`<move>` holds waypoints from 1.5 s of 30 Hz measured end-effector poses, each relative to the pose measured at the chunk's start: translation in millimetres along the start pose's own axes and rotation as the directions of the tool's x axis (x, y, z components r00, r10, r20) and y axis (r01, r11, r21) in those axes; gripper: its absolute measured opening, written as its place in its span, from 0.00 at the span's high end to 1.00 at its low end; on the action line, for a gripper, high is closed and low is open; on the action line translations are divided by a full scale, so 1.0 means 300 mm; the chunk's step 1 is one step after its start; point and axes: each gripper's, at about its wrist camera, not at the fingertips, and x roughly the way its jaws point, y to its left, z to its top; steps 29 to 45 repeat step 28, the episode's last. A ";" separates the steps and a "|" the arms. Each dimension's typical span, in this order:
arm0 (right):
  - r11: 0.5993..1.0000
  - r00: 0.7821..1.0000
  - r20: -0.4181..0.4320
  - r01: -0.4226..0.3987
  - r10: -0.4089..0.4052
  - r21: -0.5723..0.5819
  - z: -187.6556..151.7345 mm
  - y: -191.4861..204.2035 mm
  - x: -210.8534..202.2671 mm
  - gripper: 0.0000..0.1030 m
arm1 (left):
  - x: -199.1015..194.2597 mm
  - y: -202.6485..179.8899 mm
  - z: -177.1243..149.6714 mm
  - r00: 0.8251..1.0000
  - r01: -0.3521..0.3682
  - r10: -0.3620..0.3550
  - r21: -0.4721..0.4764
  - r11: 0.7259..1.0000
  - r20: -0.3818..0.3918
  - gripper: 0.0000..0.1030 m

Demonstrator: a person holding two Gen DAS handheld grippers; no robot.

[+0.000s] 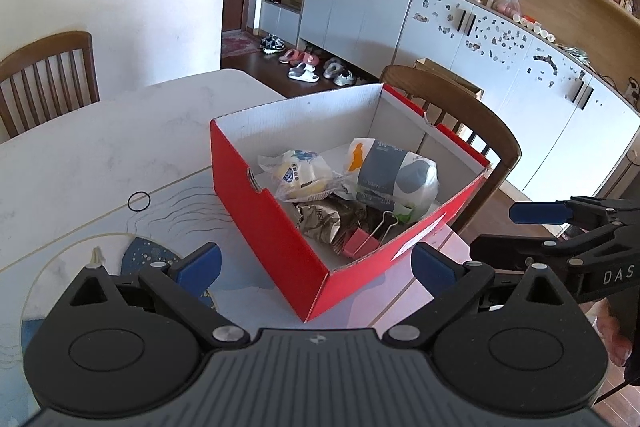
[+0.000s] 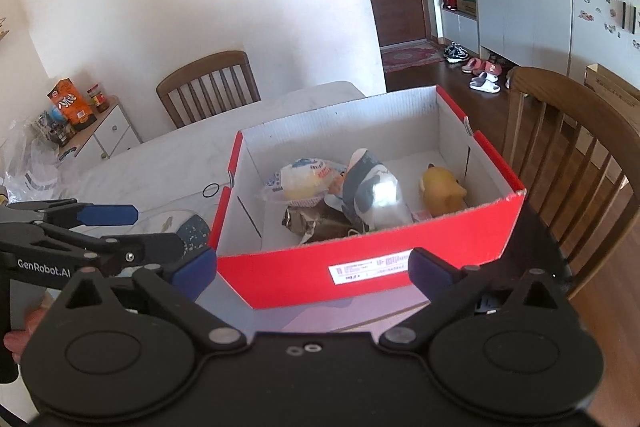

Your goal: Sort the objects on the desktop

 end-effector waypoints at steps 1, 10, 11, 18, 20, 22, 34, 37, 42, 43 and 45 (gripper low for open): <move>1.000 1.000 0.000 0.002 -0.002 -0.002 -0.005 0.004 0.000 0.01 | 0.000 0.001 -0.002 1.000 0.001 -0.001 -0.001 1.000 -0.002 0.01; 1.000 1.000 0.004 0.008 -0.008 -0.022 -0.007 0.029 0.007 0.01 | 0.009 0.015 -0.019 1.000 -0.016 0.016 0.004 1.000 -0.021 0.01; 1.000 1.000 0.002 0.007 -0.007 -0.022 -0.008 0.030 0.009 0.01 | 0.010 0.015 -0.021 1.000 -0.016 0.016 0.006 1.000 -0.022 0.01; 1.000 1.000 -0.008 0.002 -0.002 -0.013 -0.014 0.031 0.019 0.01 | 0.015 0.017 -0.029 0.999 -0.048 0.048 0.019 0.999 -0.018 0.01; 1.000 1.000 -0.010 0.002 -0.002 -0.012 -0.015 0.032 0.021 0.01 | 0.014 0.019 -0.028 0.999 -0.047 0.048 0.018 0.999 -0.016 0.01; 1.000 1.000 -0.014 0.002 -0.002 -0.009 -0.017 0.029 0.025 0.01 | 0.014 0.021 -0.028 0.999 -0.045 0.045 0.022 0.999 -0.018 0.01; 1.000 1.000 -0.022 0.006 -0.006 -0.005 -0.019 0.032 0.032 0.01 | 0.020 0.030 -0.030 0.998 -0.062 0.062 0.024 0.998 -0.031 0.01; 1.000 1.000 -0.022 0.006 -0.006 -0.005 -0.019 0.032 0.032 0.01 | 0.020 0.030 -0.030 0.998 -0.062 0.062 0.024 0.998 -0.031 0.01; 1.000 1.000 -0.022 0.006 -0.006 -0.005 -0.019 0.032 0.032 0.01 | 0.020 0.030 -0.030 0.998 -0.062 0.062 0.024 0.998 -0.031 0.01; 1.000 1.000 -0.022 0.006 -0.006 -0.005 -0.019 0.032 0.032 0.01 | 0.020 0.030 -0.030 0.998 -0.062 0.062 0.024 0.998 -0.031 0.01; 1.000 1.000 -0.022 0.006 -0.006 -0.005 -0.019 0.032 0.032 0.01 | 0.020 0.030 -0.030 0.998 -0.062 0.062 0.024 0.998 -0.031 0.01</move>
